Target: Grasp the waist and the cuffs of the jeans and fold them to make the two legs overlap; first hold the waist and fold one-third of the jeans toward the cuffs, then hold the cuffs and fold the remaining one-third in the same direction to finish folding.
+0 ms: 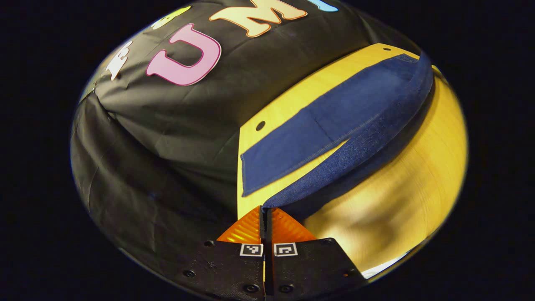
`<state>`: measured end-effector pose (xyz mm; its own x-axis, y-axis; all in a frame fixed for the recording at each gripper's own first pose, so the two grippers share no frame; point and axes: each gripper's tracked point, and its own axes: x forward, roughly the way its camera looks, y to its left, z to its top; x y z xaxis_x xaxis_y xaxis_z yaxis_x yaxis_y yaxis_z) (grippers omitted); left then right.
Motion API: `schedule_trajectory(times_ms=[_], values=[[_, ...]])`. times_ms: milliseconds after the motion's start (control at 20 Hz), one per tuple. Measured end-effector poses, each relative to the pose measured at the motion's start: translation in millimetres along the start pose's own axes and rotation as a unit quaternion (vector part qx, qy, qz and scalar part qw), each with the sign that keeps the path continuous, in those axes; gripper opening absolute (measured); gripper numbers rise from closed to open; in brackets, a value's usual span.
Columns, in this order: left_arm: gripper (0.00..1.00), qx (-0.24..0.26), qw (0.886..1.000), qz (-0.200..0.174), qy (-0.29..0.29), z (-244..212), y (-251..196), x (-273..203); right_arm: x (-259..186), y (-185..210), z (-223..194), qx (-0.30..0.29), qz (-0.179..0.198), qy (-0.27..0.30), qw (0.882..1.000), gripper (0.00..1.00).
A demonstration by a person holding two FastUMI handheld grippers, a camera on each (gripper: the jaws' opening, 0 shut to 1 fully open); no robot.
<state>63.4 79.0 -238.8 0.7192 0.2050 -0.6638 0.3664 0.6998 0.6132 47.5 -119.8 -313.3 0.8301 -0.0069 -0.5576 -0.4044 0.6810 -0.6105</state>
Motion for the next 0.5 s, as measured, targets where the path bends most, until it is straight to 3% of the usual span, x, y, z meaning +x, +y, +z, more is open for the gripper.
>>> schedule_trajectory(times_ms=[500], values=[[0.0, -0.01, 0.998, -0.052, -0.023, 81.6, 17.6, 125.9, 101.8, 3.5, 35.3, 0.054, -0.041, 0.051, 0.996, 0.04]])
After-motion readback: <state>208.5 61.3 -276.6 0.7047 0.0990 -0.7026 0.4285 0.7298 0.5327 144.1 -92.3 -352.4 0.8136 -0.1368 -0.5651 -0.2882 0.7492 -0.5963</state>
